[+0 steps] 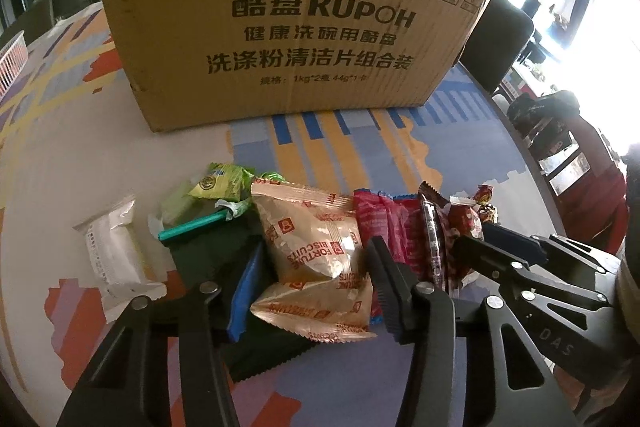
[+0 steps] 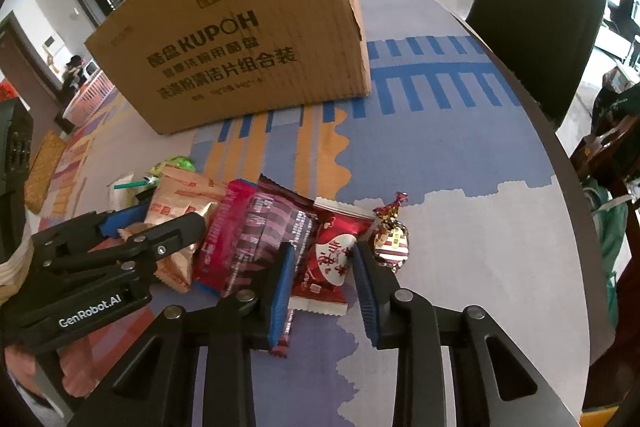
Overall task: Organize snacks
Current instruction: 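Grasp the golden biscuit packet with the left gripper while the right grasps the red-white candy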
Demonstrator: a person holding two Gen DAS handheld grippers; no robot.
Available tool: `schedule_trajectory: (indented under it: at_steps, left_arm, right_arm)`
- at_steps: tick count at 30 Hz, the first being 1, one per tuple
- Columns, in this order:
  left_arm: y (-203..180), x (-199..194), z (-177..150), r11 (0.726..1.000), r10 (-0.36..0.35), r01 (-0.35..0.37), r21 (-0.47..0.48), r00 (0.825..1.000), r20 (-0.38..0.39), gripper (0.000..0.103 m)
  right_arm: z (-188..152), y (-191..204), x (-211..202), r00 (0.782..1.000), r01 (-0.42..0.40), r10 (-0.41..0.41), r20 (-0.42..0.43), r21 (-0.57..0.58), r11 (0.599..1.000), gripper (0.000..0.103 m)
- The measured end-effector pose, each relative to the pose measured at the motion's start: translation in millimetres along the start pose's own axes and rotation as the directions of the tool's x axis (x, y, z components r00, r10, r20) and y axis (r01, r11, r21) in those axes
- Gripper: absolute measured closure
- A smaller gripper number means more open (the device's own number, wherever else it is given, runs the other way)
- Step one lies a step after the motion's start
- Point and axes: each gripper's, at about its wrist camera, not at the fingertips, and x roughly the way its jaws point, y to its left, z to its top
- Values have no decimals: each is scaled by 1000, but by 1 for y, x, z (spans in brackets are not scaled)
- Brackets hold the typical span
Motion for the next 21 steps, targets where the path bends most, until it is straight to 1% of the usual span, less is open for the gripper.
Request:
schedule_trajectory:
  at_steps: [1,3,4,10,17,21]
  left_arm:
    - [0,1,0,1000,-4,4,-2,1000,-5,56]
    - [-2,4,0,1000,-10,10,-10,1000,-13,58]
    - [-2,4,0,1000,-9,8,-12,1000,-14,60]
    - [-2,2,-2,1000,-8,8,-21,1000,-9,65]
    - [-5,-11,-5,1000,10,-9,-22,1000,21,66]
    - [-8,-27,-6,1000,17,-16,-15,998,61,66]
  right_arm:
    - [0,-1,1,1000,0,0,-2,1,1000,73]
    - [0,-3,3,1000,-5,6,-7,10,1000,73]
    - [0,-3,4,1000,-8,8,-7,12,1000,73]
    - [2,-2,6,1000,2,-2,-2,-6,1000,80]
    - [0,1,-3,1000,17,-16,24,-29,999,81]
    - [1,3,-16,998,23,-21,55,-34,999,81]
